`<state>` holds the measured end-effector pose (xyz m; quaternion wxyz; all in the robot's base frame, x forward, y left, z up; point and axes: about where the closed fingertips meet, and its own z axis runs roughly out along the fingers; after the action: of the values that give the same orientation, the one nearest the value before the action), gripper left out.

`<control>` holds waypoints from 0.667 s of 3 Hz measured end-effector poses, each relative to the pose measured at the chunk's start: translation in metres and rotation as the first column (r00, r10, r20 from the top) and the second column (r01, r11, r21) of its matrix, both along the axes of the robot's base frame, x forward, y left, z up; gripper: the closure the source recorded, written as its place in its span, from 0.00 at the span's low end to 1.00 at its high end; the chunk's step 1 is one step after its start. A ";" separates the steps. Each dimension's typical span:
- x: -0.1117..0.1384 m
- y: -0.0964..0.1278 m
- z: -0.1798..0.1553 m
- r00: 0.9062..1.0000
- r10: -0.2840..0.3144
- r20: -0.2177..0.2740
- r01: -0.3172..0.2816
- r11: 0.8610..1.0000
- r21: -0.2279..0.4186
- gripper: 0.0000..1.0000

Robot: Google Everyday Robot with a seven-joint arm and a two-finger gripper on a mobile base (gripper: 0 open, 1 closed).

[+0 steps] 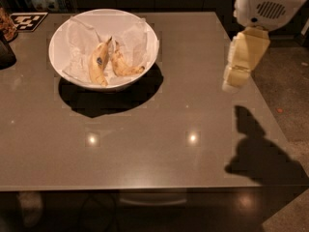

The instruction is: Pick banana from white bowl

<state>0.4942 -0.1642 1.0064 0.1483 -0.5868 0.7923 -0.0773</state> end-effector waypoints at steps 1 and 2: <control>0.003 0.002 0.003 1.000 0.000 0.020 0.000 1.000 0.006 0.00; 0.020 0.039 -0.004 0.999 -0.011 0.039 0.011 1.000 0.008 0.00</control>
Offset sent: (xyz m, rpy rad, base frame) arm 0.0418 0.0937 -0.0212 0.0633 -0.0179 -0.2071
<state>0.5139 -0.1256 1.0024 0.1658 -0.5802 0.7927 -0.0865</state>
